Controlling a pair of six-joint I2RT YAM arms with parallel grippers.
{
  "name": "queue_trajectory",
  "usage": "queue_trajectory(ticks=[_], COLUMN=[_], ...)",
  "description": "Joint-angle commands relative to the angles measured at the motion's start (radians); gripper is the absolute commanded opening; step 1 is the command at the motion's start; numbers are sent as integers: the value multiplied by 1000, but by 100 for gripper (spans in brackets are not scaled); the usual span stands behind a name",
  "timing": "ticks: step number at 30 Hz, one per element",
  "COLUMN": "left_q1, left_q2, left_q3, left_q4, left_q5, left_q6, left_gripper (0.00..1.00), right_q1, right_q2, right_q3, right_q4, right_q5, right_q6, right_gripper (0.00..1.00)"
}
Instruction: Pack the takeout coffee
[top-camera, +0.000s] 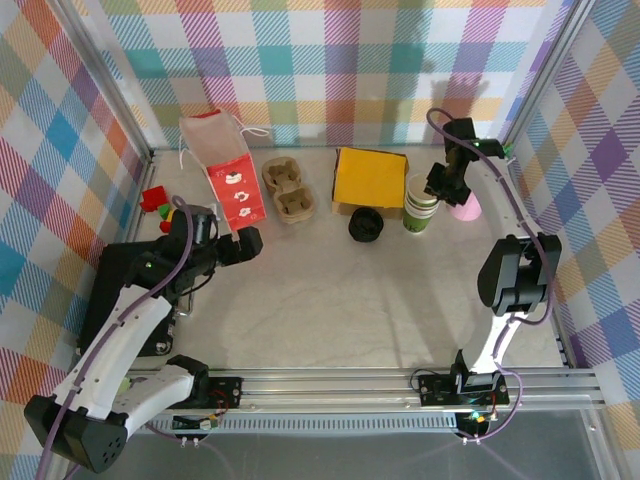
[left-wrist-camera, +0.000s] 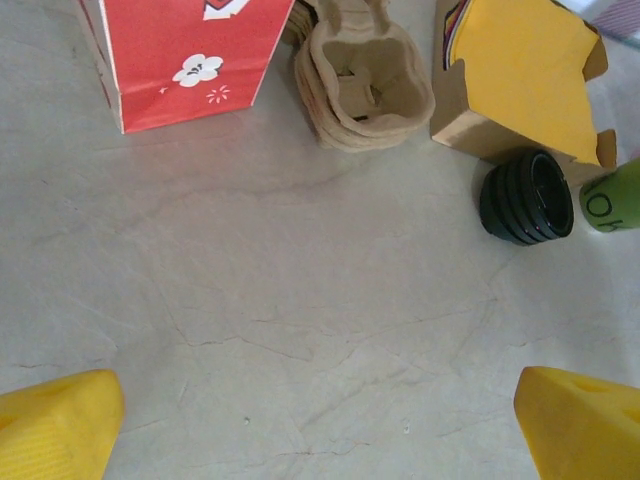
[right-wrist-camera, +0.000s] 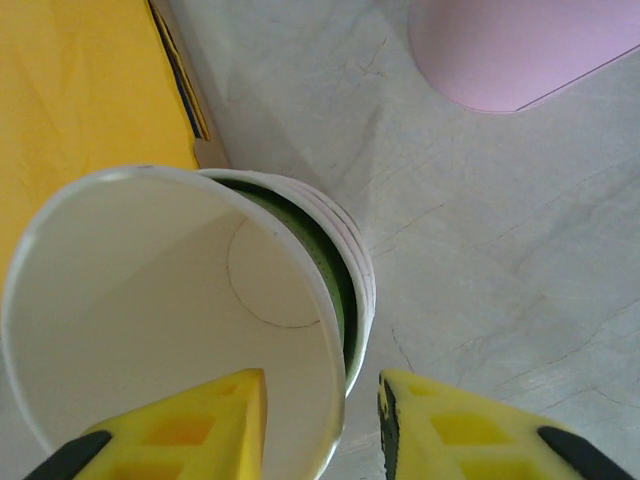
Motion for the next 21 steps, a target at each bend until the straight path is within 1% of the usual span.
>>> queue_trajectory(ticks=[1,6,9,13,16,19,21], left_q1=[-21,-30,-32,-35,-37,-37,-37], left_q2=[7,19,23,23,26,26,21], left_q3=[21,33,38,40,48,62,72], left_q4=[13,9,10,14,15,7,4], left_q5=[22,20,23,30,35,35,32], left_q6=[25,31,32,31,30,29,23], left_gripper=[100,100,100,100,100,100,100], right_q1=[7,9,10,10,10,17,39], right_q2=[25,26,21,8,-11,-37,-80], right_q3=[41,58,96,186,269,344,370], right_q4=[-33,-43,-71,-141,-205,-270,-296], right_q5=[22,31,43,48,39,1,-30], right_q6=[-7,-15,-34,-80,-108,-126,-142], right_gripper=[30,16,10,7,7,7,7])
